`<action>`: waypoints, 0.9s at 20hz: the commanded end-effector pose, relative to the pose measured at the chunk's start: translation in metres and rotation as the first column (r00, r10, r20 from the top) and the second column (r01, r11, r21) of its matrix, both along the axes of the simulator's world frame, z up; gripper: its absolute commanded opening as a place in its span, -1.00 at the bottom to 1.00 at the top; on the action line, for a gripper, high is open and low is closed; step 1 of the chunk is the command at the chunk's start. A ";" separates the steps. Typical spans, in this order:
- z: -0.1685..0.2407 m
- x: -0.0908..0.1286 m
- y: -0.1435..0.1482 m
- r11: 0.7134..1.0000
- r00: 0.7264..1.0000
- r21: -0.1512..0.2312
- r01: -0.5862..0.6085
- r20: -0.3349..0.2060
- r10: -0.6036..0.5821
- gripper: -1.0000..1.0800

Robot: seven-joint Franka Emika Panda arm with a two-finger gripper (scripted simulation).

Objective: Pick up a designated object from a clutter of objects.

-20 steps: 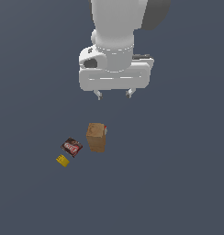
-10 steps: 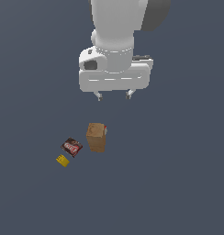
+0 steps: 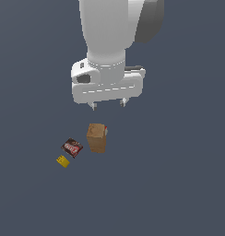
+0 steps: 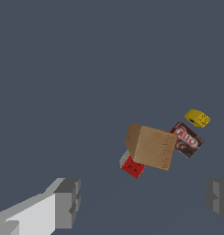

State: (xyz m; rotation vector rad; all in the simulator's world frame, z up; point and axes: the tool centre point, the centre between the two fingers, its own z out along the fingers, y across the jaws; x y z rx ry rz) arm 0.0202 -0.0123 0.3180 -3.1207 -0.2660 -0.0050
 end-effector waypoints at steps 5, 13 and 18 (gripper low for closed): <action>-0.024 0.022 -0.025 0.995 0.995 -0.001 -0.103 0.001 0.103 0.92; -0.062 0.048 -0.064 0.969 0.969 -0.002 -0.247 0.002 0.247 0.92; -0.088 0.061 -0.089 0.942 0.942 -0.003 -0.334 0.003 0.334 0.92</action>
